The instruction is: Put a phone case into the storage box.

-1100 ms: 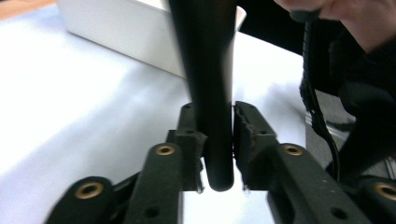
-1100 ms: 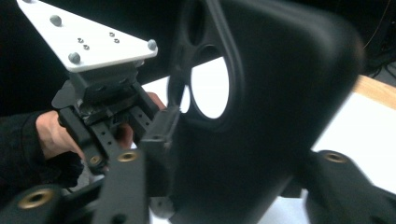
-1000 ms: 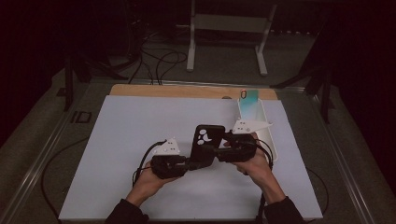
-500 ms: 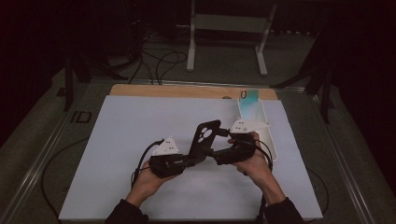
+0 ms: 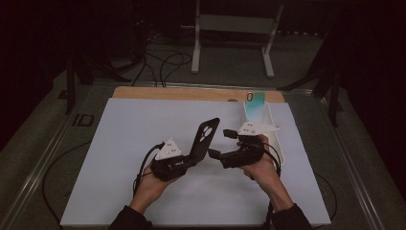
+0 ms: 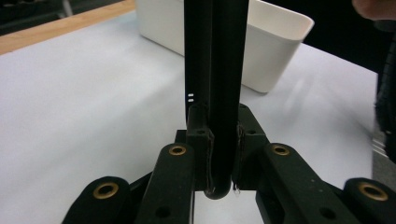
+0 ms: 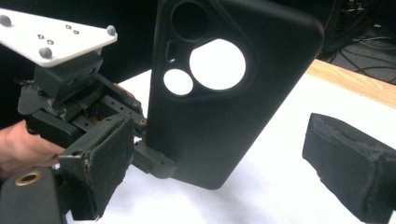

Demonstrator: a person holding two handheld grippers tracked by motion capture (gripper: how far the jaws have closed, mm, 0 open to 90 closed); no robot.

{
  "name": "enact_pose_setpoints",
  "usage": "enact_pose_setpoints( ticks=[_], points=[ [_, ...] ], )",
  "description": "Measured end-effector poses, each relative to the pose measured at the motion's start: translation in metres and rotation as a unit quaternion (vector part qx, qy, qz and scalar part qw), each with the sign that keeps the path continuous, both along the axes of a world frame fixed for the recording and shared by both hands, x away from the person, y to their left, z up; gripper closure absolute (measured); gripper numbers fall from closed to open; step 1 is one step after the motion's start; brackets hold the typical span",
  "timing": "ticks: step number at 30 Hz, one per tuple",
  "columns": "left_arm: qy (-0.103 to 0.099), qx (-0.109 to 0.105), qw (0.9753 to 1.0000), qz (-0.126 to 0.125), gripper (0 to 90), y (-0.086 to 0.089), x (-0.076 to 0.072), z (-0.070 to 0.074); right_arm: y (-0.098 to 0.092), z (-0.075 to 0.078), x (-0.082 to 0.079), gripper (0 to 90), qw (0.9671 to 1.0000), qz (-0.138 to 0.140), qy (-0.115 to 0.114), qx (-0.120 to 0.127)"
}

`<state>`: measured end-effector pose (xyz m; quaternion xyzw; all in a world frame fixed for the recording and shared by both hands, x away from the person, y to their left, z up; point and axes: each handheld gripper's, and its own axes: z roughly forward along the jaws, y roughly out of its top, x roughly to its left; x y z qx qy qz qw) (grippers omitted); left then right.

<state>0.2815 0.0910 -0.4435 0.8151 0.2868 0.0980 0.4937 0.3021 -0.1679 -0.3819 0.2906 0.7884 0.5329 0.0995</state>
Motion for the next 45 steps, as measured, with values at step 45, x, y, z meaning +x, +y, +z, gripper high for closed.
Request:
enact_pose_setpoints(
  ticks=[45],
  points=[
    [-0.024, -0.013, 0.9996, -0.003, 81.1, -0.015, -0.011, -0.006, 0.01, 0.0, 0.02, 10.8, 0.9906, -0.061, 0.058, 0.108]
  ],
)
